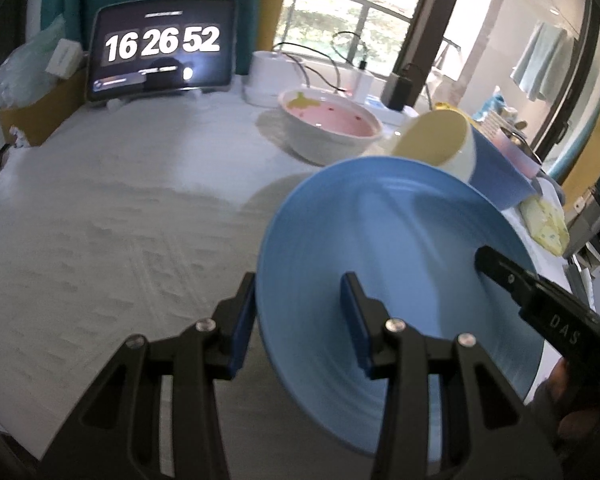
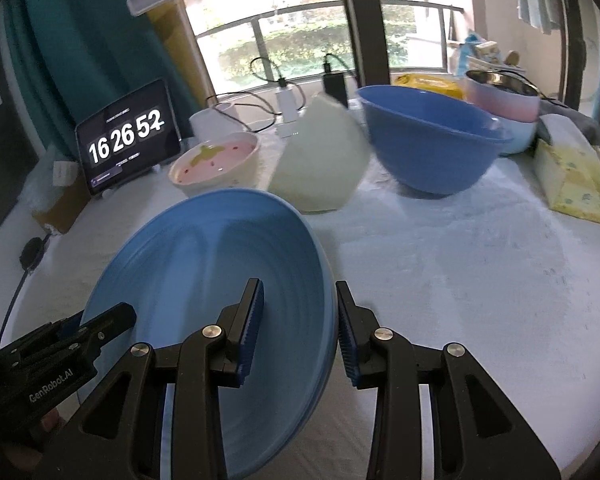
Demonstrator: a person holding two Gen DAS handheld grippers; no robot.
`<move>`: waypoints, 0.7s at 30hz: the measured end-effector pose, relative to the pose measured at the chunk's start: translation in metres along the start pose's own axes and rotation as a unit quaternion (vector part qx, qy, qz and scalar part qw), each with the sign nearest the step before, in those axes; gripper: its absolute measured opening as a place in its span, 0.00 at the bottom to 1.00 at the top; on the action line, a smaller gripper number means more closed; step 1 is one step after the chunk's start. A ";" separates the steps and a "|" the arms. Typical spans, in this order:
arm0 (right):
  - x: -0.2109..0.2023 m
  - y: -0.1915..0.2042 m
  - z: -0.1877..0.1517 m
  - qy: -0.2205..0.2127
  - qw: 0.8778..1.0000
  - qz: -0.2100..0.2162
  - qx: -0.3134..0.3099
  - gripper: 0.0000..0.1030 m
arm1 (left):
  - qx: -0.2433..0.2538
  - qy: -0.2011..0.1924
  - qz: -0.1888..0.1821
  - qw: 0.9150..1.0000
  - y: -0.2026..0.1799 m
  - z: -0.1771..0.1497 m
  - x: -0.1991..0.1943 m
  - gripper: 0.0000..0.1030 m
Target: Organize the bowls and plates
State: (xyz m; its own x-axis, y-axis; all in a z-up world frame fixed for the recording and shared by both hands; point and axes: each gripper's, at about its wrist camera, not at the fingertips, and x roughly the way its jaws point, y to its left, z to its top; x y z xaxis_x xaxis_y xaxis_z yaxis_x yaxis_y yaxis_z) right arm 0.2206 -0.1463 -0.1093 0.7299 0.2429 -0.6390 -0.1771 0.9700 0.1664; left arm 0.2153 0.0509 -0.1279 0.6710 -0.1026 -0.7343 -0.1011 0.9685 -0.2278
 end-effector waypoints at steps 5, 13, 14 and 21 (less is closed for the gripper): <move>0.013 0.021 0.004 0.006 1.000 0.010 -0.011 0.36 | -0.009 -0.006 0.014 1.000 0.019 0.004 -0.002 0.42; 0.035 0.049 0.012 0.018 0.999 0.028 -0.023 0.36 | -0.023 -0.005 0.034 0.999 0.050 0.012 0.001 0.42; 0.038 0.053 0.013 0.019 0.999 0.030 -0.024 0.36 | -0.024 -0.005 0.037 0.999 0.054 0.013 0.001 0.42; 0.055 0.071 0.020 0.033 0.998 0.039 -0.035 0.37 | -0.037 -0.004 0.047 0.998 0.074 0.019 0.006 0.42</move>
State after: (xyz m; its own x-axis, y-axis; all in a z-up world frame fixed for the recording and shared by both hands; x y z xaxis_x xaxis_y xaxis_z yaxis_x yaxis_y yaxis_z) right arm 0.2619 -0.0642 -0.1176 0.6671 0.3147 -0.6752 -0.2786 0.9460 0.1657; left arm 0.2260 0.1266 -0.1372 0.6619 -0.0093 -0.7495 -0.2186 0.9540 -0.2049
